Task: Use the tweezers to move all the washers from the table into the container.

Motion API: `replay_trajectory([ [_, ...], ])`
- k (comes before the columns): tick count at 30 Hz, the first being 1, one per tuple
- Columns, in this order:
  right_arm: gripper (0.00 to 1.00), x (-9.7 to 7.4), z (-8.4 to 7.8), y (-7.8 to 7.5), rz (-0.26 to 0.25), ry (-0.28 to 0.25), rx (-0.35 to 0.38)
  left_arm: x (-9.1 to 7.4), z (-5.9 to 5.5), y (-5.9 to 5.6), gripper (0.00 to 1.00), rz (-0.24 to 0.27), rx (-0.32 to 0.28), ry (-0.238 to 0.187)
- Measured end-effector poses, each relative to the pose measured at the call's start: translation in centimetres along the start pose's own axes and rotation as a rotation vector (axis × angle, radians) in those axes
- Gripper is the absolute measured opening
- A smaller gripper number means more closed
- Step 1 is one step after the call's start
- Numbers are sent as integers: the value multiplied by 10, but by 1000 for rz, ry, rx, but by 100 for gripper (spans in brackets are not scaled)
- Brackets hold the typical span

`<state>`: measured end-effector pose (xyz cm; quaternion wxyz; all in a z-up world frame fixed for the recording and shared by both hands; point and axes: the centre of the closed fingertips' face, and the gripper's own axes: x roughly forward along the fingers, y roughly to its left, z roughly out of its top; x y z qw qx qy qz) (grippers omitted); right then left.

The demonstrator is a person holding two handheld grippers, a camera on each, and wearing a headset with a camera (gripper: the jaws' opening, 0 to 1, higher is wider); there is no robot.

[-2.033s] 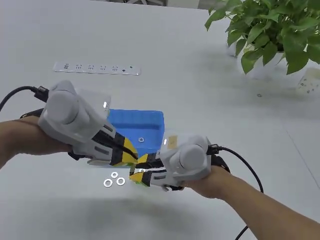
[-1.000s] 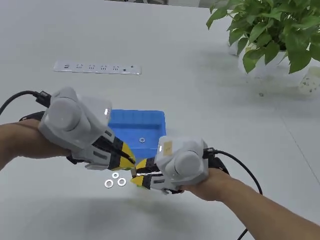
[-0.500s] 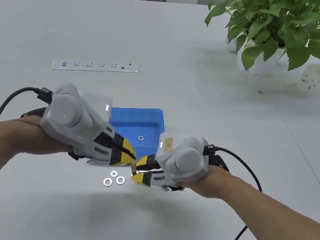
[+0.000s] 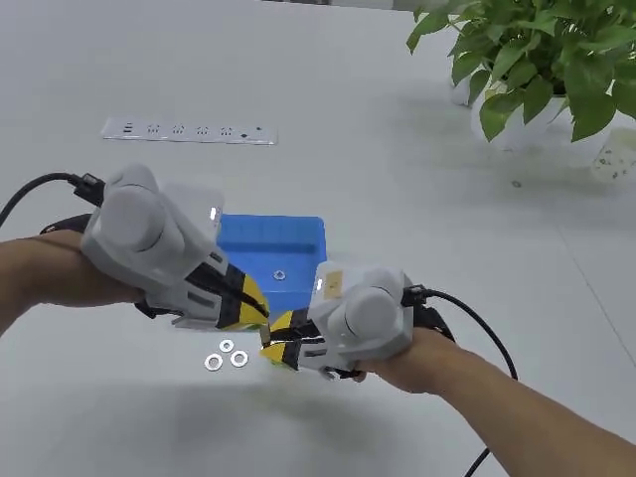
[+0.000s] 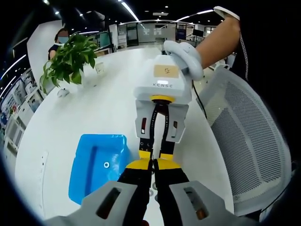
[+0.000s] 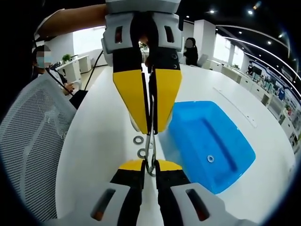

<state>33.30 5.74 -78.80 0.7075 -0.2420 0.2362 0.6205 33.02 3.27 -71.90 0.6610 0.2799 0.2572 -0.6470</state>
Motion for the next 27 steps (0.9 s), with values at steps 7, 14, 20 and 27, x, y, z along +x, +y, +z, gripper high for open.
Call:
replay_trajectory([
  [7,11,-2,3,2,2,-3,-7,-3,2,-2,6,-4,-7,4],
  [14,11,-5,8,4,2,-10,-19,-8,5,-4,6,-3,-6,7],
  [20,11,-11,15,3,-4,-19,-34,-15,11,-4,6,5,2,7],
  [27,11,-17,22,0,-13,-20,-57,-20,18,-3,6,15,15,4],
])
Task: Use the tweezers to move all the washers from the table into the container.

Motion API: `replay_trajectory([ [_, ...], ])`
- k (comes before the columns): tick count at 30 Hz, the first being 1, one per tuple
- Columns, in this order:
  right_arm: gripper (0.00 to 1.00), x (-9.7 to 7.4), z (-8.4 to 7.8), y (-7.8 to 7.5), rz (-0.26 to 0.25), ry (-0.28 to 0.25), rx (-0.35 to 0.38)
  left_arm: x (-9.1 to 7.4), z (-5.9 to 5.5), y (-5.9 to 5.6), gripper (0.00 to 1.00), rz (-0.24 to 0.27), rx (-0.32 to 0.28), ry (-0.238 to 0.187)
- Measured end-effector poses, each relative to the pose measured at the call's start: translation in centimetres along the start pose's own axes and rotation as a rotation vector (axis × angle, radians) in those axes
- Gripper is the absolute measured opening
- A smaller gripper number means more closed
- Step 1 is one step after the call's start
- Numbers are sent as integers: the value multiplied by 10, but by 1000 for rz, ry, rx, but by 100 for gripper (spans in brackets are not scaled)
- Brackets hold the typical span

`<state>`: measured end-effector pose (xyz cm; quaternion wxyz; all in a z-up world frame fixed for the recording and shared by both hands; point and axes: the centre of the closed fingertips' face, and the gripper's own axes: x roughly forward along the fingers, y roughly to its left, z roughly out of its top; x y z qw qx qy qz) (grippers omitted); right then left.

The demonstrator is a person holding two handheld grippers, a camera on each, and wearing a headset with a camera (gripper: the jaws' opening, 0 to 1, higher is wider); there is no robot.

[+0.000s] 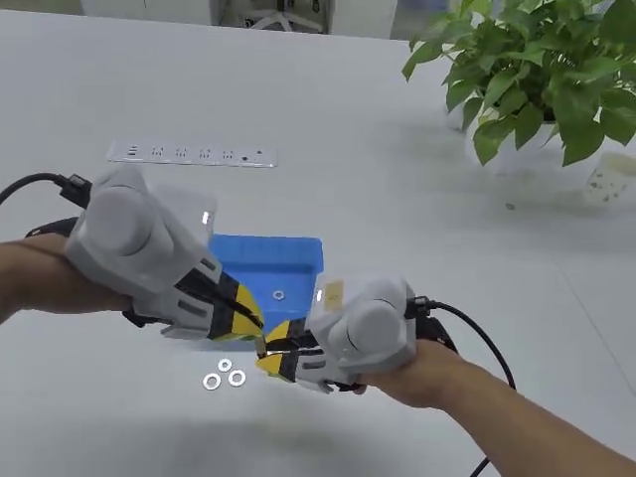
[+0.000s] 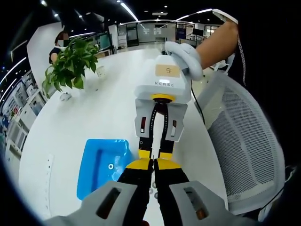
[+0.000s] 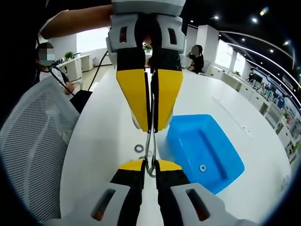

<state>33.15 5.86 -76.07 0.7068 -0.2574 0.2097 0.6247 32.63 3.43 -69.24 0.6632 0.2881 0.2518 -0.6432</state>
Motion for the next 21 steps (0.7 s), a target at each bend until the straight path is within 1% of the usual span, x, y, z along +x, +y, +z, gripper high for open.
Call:
replay_trajectory([
  [10,11,-9,10,-3,-6,3,-30,-9,9,1,6,11,12,-8],
  [21,11,-14,21,-13,-20,-3,-53,-19,16,10,6,34,26,-8],
])
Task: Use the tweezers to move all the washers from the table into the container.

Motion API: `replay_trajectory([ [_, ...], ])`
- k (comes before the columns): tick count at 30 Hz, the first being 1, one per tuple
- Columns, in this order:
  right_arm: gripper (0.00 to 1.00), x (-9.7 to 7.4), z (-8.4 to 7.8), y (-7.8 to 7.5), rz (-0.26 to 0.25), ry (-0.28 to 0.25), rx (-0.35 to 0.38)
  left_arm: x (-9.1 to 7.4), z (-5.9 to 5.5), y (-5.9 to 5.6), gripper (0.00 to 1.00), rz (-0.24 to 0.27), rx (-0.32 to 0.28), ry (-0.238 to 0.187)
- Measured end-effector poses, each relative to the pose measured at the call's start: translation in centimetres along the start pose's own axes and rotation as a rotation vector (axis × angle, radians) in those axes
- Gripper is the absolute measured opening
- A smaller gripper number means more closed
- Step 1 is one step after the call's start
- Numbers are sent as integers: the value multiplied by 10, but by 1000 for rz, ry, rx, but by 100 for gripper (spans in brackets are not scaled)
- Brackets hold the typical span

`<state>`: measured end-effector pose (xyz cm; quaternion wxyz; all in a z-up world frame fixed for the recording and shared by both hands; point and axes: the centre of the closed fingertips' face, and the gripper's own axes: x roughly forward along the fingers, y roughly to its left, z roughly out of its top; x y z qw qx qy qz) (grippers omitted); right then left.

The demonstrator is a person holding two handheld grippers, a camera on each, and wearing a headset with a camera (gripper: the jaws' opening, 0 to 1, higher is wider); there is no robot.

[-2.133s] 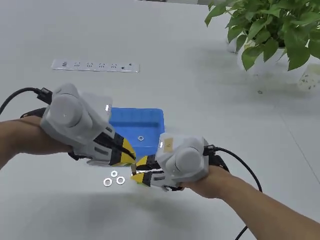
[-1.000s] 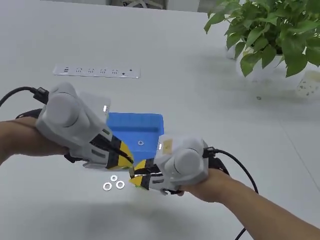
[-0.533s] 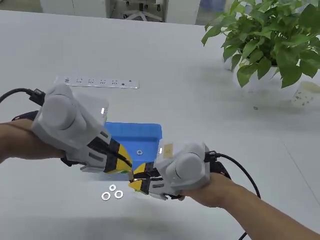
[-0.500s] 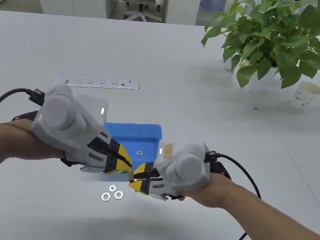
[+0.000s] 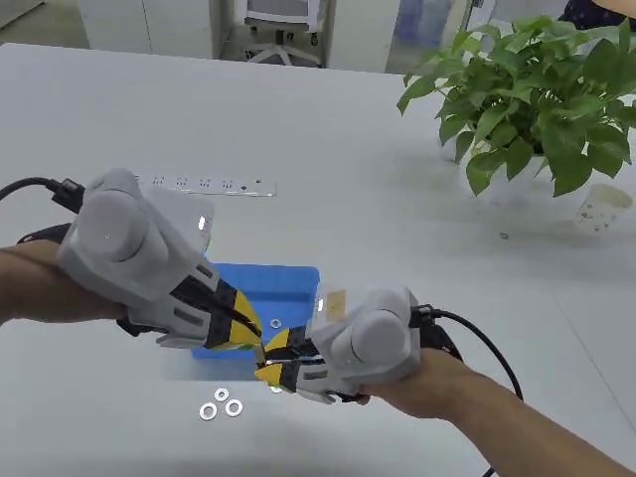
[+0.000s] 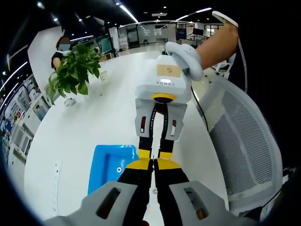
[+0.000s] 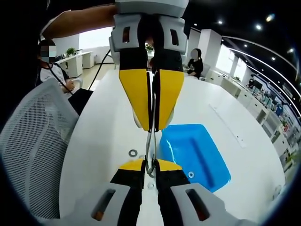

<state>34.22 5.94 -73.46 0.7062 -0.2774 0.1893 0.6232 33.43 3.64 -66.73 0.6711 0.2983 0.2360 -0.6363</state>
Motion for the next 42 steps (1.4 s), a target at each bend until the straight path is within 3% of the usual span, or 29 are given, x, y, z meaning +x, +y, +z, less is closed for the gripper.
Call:
replay_trajectory([
  [22,11,-3,7,-34,-30,-15,-14,-5,9,30,6,33,25,-16],
  [42,11,22,-6,-64,-17,-11,19,6,-15,63,6,41,1,-12],
])
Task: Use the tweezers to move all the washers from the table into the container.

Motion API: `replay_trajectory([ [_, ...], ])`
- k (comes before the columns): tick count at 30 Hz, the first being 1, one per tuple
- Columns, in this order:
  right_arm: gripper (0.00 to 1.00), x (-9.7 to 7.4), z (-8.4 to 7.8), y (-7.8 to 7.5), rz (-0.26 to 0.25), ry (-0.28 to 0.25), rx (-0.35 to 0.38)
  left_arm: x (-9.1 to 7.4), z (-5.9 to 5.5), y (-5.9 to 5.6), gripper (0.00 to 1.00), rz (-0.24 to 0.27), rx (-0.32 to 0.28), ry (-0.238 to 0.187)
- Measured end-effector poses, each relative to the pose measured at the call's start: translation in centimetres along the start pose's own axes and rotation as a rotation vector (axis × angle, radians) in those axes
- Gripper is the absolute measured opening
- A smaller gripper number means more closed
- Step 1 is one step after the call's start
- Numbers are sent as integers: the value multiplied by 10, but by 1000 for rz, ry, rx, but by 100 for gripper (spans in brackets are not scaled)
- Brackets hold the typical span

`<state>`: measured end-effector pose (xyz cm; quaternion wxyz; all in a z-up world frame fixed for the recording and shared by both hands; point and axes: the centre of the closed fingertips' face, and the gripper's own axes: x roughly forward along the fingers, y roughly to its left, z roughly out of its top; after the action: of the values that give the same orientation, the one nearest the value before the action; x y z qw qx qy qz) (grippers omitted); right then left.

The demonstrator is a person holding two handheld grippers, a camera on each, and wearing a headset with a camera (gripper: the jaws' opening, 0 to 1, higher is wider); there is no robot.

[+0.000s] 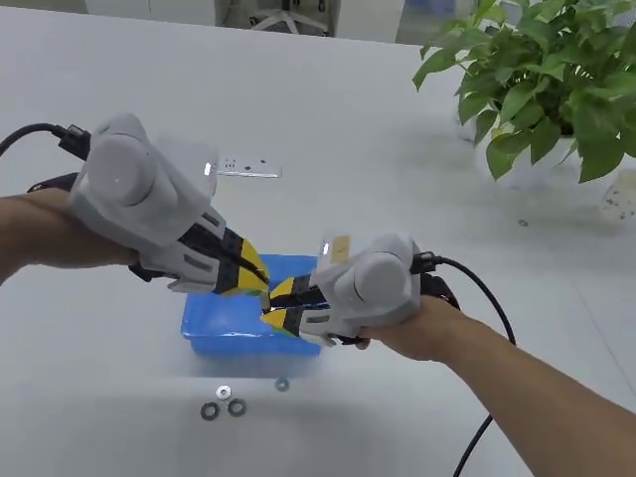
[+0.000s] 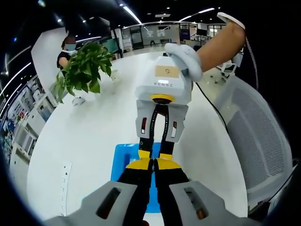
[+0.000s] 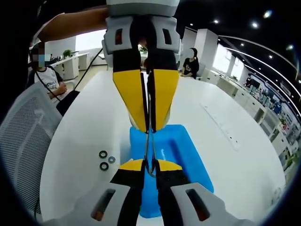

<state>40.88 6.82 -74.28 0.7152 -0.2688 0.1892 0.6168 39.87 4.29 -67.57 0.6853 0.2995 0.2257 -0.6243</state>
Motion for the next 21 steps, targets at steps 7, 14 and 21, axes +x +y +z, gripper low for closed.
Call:
replay_trajectory([
  [7,11,10,-7,-8,10,5,15,7,-9,9,6,-3,-10,9],
  [14,11,18,-14,-14,24,9,33,12,-18,17,6,-2,-27,12],
  [21,11,24,-18,-15,39,15,41,16,-24,19,6,-5,-34,24],
])
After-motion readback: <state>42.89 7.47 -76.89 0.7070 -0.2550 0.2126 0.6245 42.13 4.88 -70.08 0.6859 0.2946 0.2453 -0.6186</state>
